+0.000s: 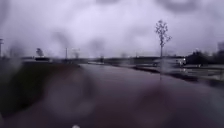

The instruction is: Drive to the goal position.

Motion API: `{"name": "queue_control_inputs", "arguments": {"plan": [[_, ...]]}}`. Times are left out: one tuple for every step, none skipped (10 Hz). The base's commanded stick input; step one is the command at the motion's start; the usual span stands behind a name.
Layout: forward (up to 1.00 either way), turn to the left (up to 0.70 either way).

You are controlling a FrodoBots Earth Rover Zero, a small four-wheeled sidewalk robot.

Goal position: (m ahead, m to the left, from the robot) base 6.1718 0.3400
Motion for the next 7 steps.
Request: {"name": "queue_control_inputs", "arguments": {"plan": [[0.70, 0.00], [0.70, 0.00], [0.70, 0.00], [0.70, 0.00], [0.70, 0.00], [0.70, 0.00], [0.70, 0.00]]}}
